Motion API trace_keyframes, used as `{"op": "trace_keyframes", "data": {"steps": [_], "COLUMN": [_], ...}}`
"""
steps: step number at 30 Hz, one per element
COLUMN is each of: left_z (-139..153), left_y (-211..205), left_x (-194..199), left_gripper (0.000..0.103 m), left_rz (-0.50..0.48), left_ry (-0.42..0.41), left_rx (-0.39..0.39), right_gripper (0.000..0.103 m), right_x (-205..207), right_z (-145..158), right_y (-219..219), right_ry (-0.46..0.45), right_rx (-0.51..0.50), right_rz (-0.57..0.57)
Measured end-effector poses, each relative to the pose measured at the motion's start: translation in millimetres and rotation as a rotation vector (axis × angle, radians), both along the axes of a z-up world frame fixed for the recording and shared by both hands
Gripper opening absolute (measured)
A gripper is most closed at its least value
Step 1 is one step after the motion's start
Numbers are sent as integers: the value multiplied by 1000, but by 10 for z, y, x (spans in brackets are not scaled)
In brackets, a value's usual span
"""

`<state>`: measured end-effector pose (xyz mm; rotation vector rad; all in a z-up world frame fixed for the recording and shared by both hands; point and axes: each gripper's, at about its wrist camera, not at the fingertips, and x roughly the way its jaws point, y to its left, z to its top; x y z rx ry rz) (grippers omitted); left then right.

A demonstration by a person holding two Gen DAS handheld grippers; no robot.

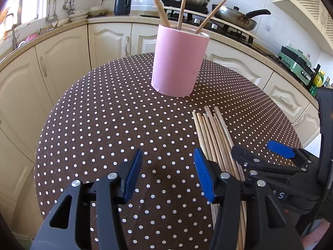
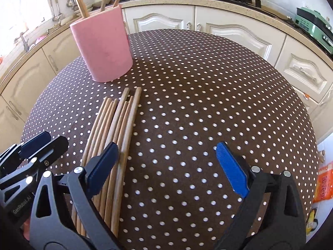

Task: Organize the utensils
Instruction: 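Move both open grippers back down over the chopstick row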

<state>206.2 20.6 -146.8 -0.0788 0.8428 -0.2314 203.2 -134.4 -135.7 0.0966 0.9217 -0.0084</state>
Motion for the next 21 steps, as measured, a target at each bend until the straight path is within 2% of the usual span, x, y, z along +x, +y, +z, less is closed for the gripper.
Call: {"op": "trace_keyframes", "data": {"steps": [5, 10, 21], "left_z": [-3, -30, -49], "left_y": [9, 21, 26], "left_x": [-32, -46, -26], "left_gripper": [52, 52, 53], "left_rz": [-7, -14, -39], "left_ry": [-1, 16, 31], "left_rx": [-4, -14, -48], "right_gripper": [90, 76, 76], "right_x": [84, 83, 35], "right_z": [0, 25, 40], "right_y": [109, 111, -131], "right_ry": [3, 7, 20], "right_rx": [-15, 2, 7], "right_rz": [-18, -38, -87]}}
